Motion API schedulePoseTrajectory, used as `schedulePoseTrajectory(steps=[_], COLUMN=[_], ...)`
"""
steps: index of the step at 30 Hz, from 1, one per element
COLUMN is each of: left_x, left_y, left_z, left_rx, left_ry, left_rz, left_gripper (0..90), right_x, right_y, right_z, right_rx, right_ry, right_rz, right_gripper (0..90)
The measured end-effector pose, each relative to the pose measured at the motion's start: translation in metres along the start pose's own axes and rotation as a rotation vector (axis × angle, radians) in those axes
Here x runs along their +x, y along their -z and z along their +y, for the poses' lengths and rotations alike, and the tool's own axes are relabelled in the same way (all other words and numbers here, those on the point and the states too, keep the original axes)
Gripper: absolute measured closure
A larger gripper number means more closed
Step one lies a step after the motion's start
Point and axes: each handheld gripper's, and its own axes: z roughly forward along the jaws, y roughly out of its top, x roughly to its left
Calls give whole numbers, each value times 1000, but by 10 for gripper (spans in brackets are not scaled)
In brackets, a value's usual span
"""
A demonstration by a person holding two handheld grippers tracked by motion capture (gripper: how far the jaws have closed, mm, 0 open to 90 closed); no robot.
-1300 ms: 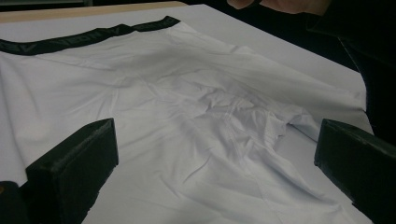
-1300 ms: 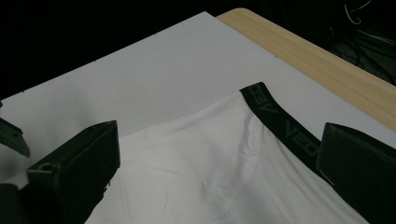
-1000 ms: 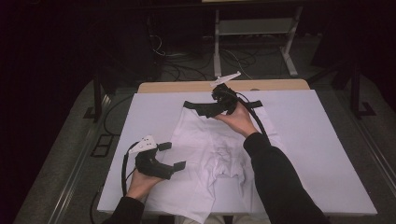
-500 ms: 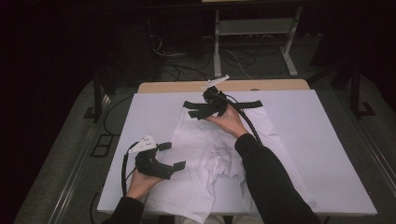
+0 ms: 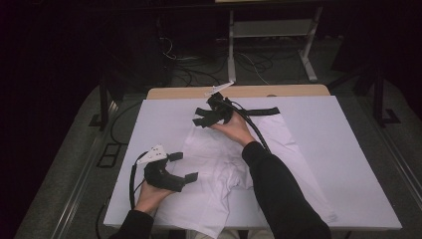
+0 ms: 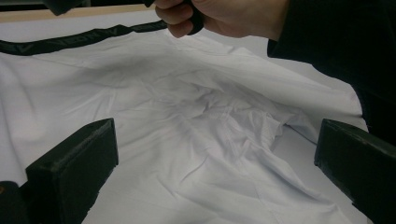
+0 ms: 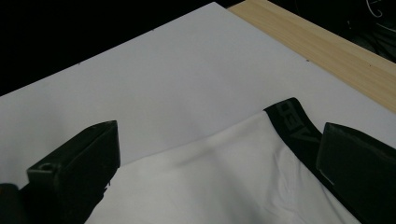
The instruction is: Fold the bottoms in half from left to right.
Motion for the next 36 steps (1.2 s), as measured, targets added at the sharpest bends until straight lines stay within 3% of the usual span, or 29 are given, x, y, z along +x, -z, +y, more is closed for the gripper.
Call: schedulePoseTrajectory(steps=[16,32,36], left_x=[1,2,3], left_y=[2,2,2], left_z=[0,0,1], left_rx=[-10,-12,-14], left_ry=[3,2,5], left_rz=[-4,-6,-7], left_gripper=[0,0,0], right_x=[-6,-24,-27], right_y=[-18,-44,-55], right_z=[19,26,27], right_rx=[-10,-26,-52], right_ry=[2,-52,-68], right_rz=[-15,-21,-34], right_gripper=[0,0,27])
